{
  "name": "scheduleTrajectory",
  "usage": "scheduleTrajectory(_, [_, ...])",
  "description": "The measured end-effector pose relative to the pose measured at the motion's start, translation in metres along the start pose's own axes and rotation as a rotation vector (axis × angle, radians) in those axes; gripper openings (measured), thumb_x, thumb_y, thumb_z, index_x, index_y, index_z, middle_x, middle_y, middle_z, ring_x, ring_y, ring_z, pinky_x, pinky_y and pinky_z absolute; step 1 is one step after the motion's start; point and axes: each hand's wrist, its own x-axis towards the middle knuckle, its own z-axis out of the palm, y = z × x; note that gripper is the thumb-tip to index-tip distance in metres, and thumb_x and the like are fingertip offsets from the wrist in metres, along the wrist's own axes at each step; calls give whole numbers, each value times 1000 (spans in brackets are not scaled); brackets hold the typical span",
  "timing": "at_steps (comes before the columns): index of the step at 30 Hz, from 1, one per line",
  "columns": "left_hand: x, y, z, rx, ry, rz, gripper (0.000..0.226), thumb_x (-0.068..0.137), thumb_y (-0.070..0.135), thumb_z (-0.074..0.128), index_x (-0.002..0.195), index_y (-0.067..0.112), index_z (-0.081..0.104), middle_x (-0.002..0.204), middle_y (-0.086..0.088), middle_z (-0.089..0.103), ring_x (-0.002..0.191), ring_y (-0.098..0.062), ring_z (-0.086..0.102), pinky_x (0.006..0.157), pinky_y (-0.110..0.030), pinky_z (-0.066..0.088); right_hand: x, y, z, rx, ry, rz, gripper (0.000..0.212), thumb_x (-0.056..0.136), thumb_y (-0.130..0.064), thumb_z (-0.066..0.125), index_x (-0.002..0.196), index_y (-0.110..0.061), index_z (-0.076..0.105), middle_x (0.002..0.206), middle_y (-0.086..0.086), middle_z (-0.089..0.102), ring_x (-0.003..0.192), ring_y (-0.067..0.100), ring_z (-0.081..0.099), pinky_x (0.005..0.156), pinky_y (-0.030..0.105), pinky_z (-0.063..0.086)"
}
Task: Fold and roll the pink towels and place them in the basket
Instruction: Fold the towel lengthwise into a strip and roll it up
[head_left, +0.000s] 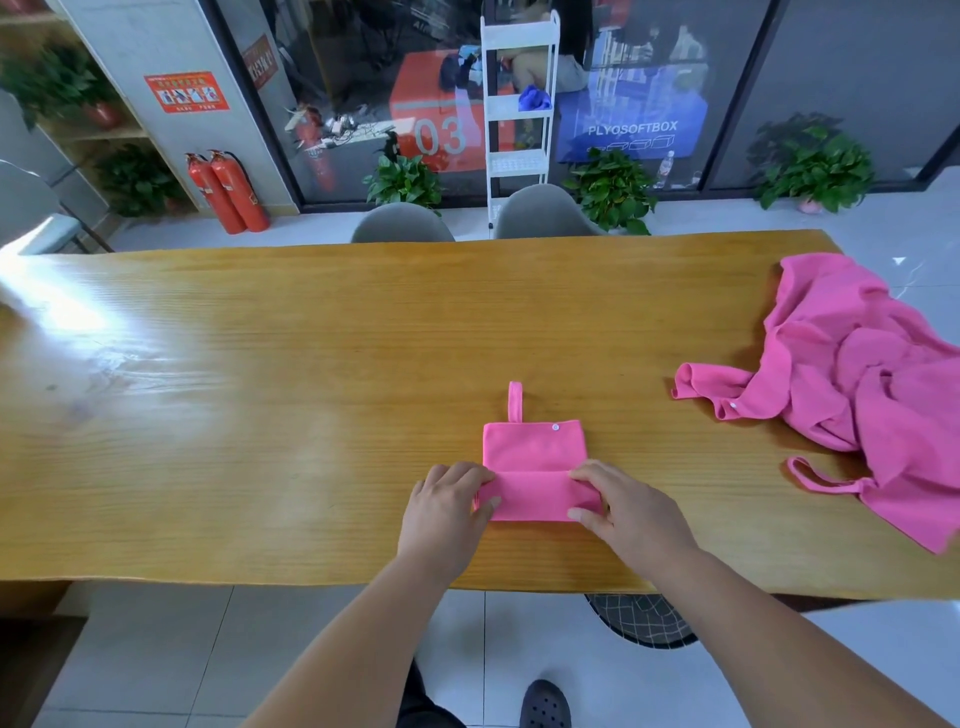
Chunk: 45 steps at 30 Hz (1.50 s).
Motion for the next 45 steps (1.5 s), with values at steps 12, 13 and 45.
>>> scheduleTrajectory(12, [13, -17, -16, -314, -343, -208, 39, 92, 54, 75, 128, 44, 62, 121, 20, 64, 80, 1, 57, 69, -26, 45, 8, 12, -3, 197, -148, 66, 41, 94, -62, 66, 133, -50, 59, 122, -30, 57, 100, -3, 58, 85, 31, 52])
scheduleTrajectory(13, [13, -14, -14, -296, -279, -189, 36, 92, 53, 75, 125, 45, 63, 121, 20, 63, 86, -1, 58, 72, -28, 46, 8, 9, -2, 149, -86, 49, 37, 95, -62, 65, 130, -52, 59, 126, -32, 54, 97, -6, 57, 80, 28, 51])
scheduleTrajectory(45, [9, 0, -12, -173, -198, -393, 50, 98, 68, 56, 138, 39, 58, 127, 10, 51, 93, -12, 62, 70, -36, 59, 10, -11, -4, -3, -31, 16, 46, 104, -58, 52, 150, -53, 45, 148, -38, 43, 118, 1, 57, 83, 28, 51])
